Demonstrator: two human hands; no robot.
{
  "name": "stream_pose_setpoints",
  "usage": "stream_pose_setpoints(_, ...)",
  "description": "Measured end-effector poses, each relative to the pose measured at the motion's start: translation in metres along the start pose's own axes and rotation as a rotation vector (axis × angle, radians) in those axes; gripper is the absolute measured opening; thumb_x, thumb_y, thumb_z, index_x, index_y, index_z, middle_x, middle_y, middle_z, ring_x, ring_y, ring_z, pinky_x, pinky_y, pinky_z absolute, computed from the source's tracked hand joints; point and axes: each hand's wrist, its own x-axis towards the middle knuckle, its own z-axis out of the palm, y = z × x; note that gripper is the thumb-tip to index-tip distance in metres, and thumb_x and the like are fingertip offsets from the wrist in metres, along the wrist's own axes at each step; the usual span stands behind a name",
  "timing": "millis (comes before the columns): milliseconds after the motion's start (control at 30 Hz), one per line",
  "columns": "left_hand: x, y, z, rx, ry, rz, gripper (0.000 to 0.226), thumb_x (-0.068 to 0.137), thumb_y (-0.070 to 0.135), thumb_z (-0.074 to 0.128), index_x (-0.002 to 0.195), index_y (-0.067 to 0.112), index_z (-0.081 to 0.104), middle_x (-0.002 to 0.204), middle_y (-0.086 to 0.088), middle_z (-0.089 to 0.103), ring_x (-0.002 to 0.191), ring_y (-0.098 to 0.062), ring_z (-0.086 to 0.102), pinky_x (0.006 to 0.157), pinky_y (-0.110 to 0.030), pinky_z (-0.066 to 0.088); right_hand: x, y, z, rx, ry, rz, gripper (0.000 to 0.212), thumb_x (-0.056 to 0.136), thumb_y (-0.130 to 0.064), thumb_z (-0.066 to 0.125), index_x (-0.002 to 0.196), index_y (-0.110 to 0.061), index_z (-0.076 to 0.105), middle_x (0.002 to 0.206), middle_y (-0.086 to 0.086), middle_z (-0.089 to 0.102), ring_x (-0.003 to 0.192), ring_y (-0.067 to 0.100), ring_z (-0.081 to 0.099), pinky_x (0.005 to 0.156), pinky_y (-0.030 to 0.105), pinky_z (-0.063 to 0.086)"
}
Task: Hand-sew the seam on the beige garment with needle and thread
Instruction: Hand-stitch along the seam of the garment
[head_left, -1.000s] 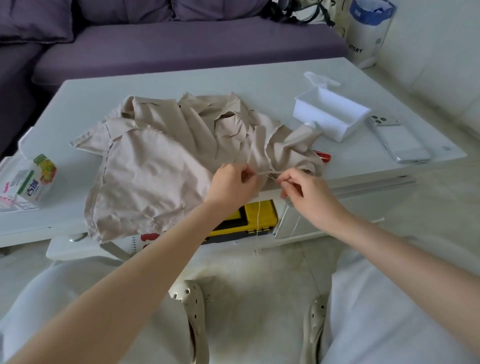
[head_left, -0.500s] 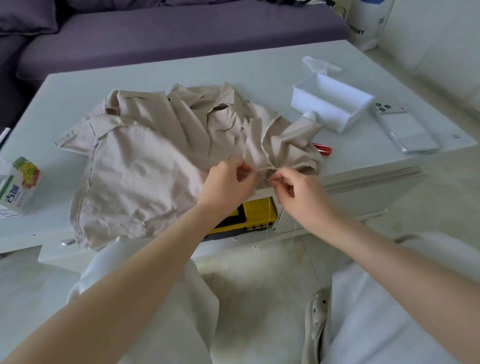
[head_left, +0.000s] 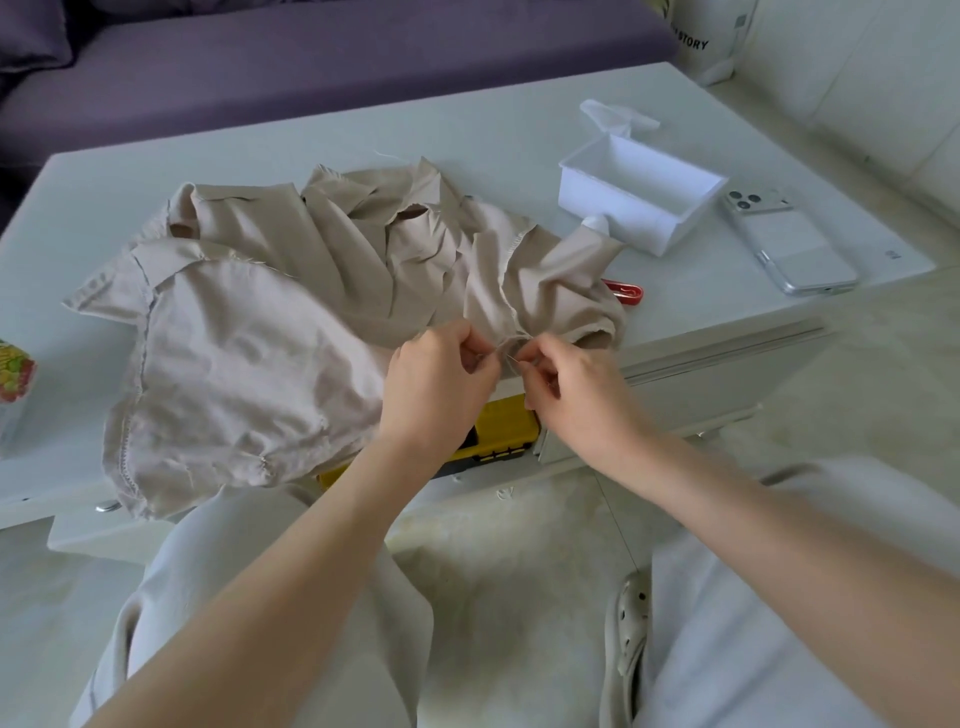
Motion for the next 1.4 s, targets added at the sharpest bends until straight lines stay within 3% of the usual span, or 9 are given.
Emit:
stream_pose_setpoints(200, -0.003, 0.0, 0.004, -0.031, -0.003, 0.041, 0.006, 0.083, 0.02, 0.068, 0.078, 0.019, 0.068, 0.067, 0.012, 0.063, 0.083, -0.02, 0.061, 0.086, -0.046, 0.049, 0.0, -0.001, 0.004, 0.031, 0.015, 0.005, 0.006, 0.092, -0.008, 0.054, 0.091, -0.005, 0.059, 0.064, 0.002, 0.066, 0.054, 0.016, 0.06, 0.053, 0.035, 0.049)
stream_pose_setpoints(333, -0.005, 0.003, 0.005, 0.0, 0.026, 0.073, 0.01, 0.083, 0.021, 0.066, 0.074, 0.023, 0.065, 0.067, 0.016, 0.061, 0.086, -0.018, 0.061, 0.089, -0.043, 0.044, 0.002, -0.003, 0.007, 0.129, 0.052, 0.061, 0.006, 0.092, -0.005, 0.053, 0.089, -0.004, 0.058, 0.065, 0.0, 0.067, 0.06, 0.011, 0.062, 0.057, 0.016, 0.043)
stream_pose_setpoints(567, -0.003, 0.003, 0.002, 0.047, 0.122, 0.09, 0.011, 0.089, 0.025, 0.062, 0.085, 0.021, 0.071, 0.071, 0.009, 0.064, 0.087, -0.021, 0.059, 0.084, -0.032, 0.033, 0.002, -0.012, 0.008, 0.367, -0.019, 0.137, 0.008, 0.097, -0.009, 0.05, 0.1, -0.005, 0.055, 0.071, 0.001, 0.067, 0.061, -0.001, 0.06, 0.059, 0.009, 0.04)
stream_pose_setpoints(633, -0.002, 0.003, 0.0, 0.047, 0.138, 0.084, 0.012, 0.089, 0.025, 0.061, 0.085, 0.02, 0.071, 0.071, 0.009, 0.064, 0.085, -0.023, 0.059, 0.086, -0.035, 0.037, 0.001, -0.013, 0.008, 0.361, -0.049, 0.116, 0.012, 0.096, -0.007, 0.051, 0.105, -0.002, 0.056, 0.073, 0.0, 0.066, 0.062, -0.006, 0.058, 0.061, 0.007, 0.04)
stream_pose_setpoints(767, 0.006, -0.001, -0.004, 0.017, 0.159, 0.042, 0.012, 0.087, 0.023, 0.06, 0.088, 0.019, 0.072, 0.065, 0.02, 0.052, 0.084, -0.025, 0.061, 0.084, -0.049, 0.047, -0.002, -0.012, 0.009, 0.326, -0.096, 0.113, 0.021, 0.095, -0.005, 0.051, 0.115, -0.005, 0.056, 0.083, 0.0, 0.069, 0.066, -0.004, 0.058, 0.065, 0.009, 0.043)
stream_pose_setpoints(967, 0.008, 0.001, -0.003, -0.034, 0.155, 0.012, 0.01, 0.087, 0.023, 0.061, 0.083, 0.02, 0.07, 0.065, 0.017, 0.055, 0.083, -0.023, 0.061, 0.084, -0.047, 0.048, -0.001, -0.014, 0.007, 0.338, -0.044, 0.145, 0.011, 0.095, -0.008, 0.052, 0.09, -0.015, 0.058, 0.076, -0.004, 0.069, 0.053, 0.01, 0.06, 0.054, 0.031, 0.051)
stream_pose_setpoints(1133, 0.002, 0.002, 0.004, -0.049, 0.028, 0.088, 0.01, 0.087, 0.018, 0.063, 0.08, 0.018, 0.071, 0.07, 0.004, 0.067, 0.083, -0.022, 0.061, 0.083, -0.043, 0.049, 0.0, -0.014, 0.003, 0.35, -0.021, 0.158, 0.016, 0.094, -0.004, 0.051, 0.082, -0.014, 0.056, 0.063, -0.014, 0.062, 0.055, 0.009, 0.062, 0.053, 0.016, 0.047)
stream_pose_setpoints(1300, 0.004, -0.002, 0.005, -0.058, 0.039, 0.085, 0.011, 0.087, 0.022, 0.063, 0.081, 0.02, 0.071, 0.071, 0.006, 0.068, 0.084, -0.022, 0.063, 0.083, -0.045, 0.05, 0.0, -0.011, 0.006, 0.377, -0.015, 0.163, 0.02, 0.095, -0.007, 0.051, 0.081, -0.022, 0.054, 0.071, -0.006, 0.067, 0.053, 0.008, 0.06, 0.053, 0.02, 0.048)
stream_pose_setpoints(1400, 0.003, 0.001, 0.004, -0.095, 0.031, 0.068, 0.012, 0.087, 0.022, 0.063, 0.079, 0.018, 0.072, 0.069, 0.007, 0.069, 0.078, -0.015, 0.064, 0.08, -0.038, 0.052, 0.0, -0.011, 0.004, 0.365, -0.035, 0.154, 0.022, 0.096, -0.008, 0.05, 0.082, -0.025, 0.055, 0.072, -0.005, 0.066, 0.053, 0.009, 0.061, 0.053, 0.017, 0.048)
